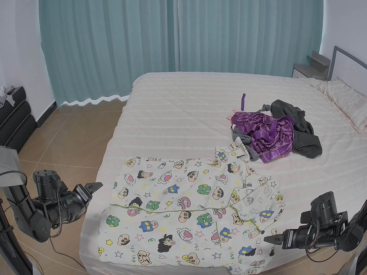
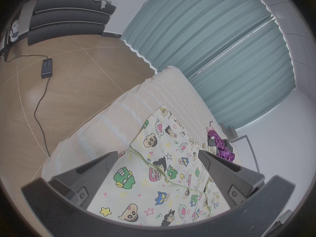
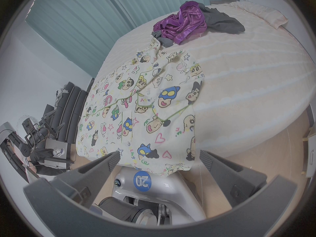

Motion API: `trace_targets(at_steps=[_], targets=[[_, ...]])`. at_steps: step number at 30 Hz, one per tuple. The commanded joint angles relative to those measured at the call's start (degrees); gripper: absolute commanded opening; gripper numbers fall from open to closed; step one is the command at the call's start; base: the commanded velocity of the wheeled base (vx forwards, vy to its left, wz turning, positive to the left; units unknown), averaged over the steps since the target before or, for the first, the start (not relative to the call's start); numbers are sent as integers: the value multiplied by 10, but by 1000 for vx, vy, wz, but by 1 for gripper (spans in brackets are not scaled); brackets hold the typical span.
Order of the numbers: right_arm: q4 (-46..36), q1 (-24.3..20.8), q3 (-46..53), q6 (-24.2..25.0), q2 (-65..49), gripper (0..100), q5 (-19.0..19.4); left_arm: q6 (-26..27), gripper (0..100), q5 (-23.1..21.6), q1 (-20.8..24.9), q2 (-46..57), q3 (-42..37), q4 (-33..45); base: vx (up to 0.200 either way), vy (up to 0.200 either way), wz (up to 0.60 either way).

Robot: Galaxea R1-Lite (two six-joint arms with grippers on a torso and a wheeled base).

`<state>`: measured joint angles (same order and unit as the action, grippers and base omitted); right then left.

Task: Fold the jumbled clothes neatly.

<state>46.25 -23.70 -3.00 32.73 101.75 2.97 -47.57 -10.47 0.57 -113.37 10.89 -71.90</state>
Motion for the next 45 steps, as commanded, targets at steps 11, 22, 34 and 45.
trace_targets(at_steps=[11, 22, 34, 45], targets=[[0, -1, 0, 0, 0, 100, 0, -10, 100, 3, 1, -17, 4, 0, 127, 0, 0], [1, -1, 0, 0, -3, 100, -1, -31, 100, 5, 4, -23, 8, 0, 0, 0, 0], [30, 5, -2, 7, -2, 100, -2, -40, 100, 5, 14, -26, 9, 0, 0, -133, 0], [114, 19, -109, 108, 42, 100, -56, -40, 100, 5, 14, -28, 7, 0, 0, -73, 0]])
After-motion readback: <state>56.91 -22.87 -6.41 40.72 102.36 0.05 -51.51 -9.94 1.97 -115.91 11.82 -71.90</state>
